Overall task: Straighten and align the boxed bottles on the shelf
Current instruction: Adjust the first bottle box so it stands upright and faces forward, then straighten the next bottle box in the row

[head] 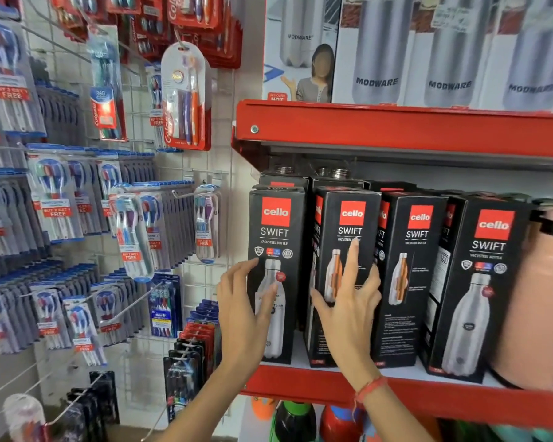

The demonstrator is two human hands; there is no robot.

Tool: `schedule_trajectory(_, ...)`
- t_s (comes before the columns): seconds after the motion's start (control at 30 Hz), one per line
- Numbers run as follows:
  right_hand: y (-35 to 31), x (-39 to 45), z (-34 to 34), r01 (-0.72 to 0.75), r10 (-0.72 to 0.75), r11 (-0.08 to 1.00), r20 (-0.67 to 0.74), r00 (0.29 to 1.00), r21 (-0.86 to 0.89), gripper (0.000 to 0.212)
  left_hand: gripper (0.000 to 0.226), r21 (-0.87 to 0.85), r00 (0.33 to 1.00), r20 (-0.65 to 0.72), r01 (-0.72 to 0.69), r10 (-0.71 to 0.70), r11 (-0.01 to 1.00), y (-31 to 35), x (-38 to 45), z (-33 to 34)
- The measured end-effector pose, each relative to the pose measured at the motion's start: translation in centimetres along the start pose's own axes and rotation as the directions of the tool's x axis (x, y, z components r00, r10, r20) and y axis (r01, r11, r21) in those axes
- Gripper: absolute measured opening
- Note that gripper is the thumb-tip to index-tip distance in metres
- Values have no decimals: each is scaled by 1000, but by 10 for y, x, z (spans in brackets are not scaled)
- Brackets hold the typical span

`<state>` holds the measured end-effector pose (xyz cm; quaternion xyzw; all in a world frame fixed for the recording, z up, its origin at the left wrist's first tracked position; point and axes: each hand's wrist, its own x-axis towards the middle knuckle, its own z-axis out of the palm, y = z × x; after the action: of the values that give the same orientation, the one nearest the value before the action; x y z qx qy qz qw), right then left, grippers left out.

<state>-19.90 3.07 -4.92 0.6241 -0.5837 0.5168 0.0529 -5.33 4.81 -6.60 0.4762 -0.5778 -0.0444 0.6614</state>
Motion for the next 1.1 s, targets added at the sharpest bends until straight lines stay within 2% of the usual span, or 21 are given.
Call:
schedule_trajectory(0.1,2,3,-11,50,-53,972,10,999,230,107,49,-125,999,26,-14,18,992,9,8,-7)
schedule_trajectory(0.17,4,6,-24,88,-97,936,10,995,342,109,60,-203,992,122,8,18,979,16,12,-12)
schedule_trajectory(0.23,6,10,-40,101,-129,895,36,991,434,111,75,-210,968,248,14,40,978,23,14,-14)
schedule_trajectory(0.33,18,19,-69,109,-211,830,126,969,547,109,96,-205,894,447,69,30,976,36,19,-10)
schedule_trajectory(0.47,36,26,-91,49,-327,720,276,904,692,111,103,-271,763,640,115,90,956,47,16,-6)
schedule_trajectory(0.53,42,30,-94,17,-353,703,329,876,711,114,102,-295,761,640,118,104,948,48,11,-8)
schedule_trajectory(0.67,40,42,-93,-58,-379,693,431,819,719,110,101,-347,841,533,113,96,931,52,-2,2)
schedule_trajectory(0.73,35,50,-90,-63,-385,707,458,801,704,105,103,-317,878,472,90,75,944,52,-3,13)
schedule_trajectory(0.93,26,57,-70,-9,-312,814,451,836,581,101,109,-114,944,328,76,-35,990,37,1,46)
schedule_trajectory(1.1,34,56,-42,8,-253,864,420,872,503,105,109,115,935,290,178,-204,977,23,7,67)
